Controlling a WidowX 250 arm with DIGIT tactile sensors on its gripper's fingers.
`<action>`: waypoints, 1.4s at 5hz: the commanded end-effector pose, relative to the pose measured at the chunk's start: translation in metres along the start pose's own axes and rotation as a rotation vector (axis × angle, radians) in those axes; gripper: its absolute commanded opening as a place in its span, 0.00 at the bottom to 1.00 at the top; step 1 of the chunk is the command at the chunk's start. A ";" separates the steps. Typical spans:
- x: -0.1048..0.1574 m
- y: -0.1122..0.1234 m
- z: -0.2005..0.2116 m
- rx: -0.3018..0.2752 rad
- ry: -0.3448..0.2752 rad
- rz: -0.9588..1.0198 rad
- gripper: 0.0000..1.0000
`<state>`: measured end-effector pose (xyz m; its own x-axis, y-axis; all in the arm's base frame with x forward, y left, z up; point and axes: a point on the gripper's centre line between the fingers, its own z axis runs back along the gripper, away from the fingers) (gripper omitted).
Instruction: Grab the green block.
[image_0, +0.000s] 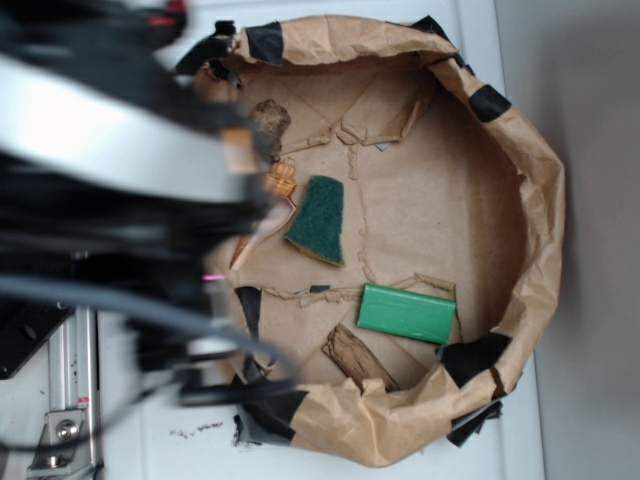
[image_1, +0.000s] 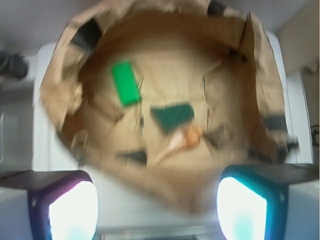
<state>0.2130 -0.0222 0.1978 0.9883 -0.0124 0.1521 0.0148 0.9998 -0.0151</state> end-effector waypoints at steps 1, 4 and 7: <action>0.070 0.004 -0.067 -0.155 -0.053 -0.115 1.00; 0.061 -0.020 -0.102 -0.108 -0.054 -0.354 1.00; 0.061 -0.048 -0.139 -0.058 -0.028 -0.423 1.00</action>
<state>0.2915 -0.0573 0.0593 0.9067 -0.3960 0.1450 0.4015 0.9158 -0.0099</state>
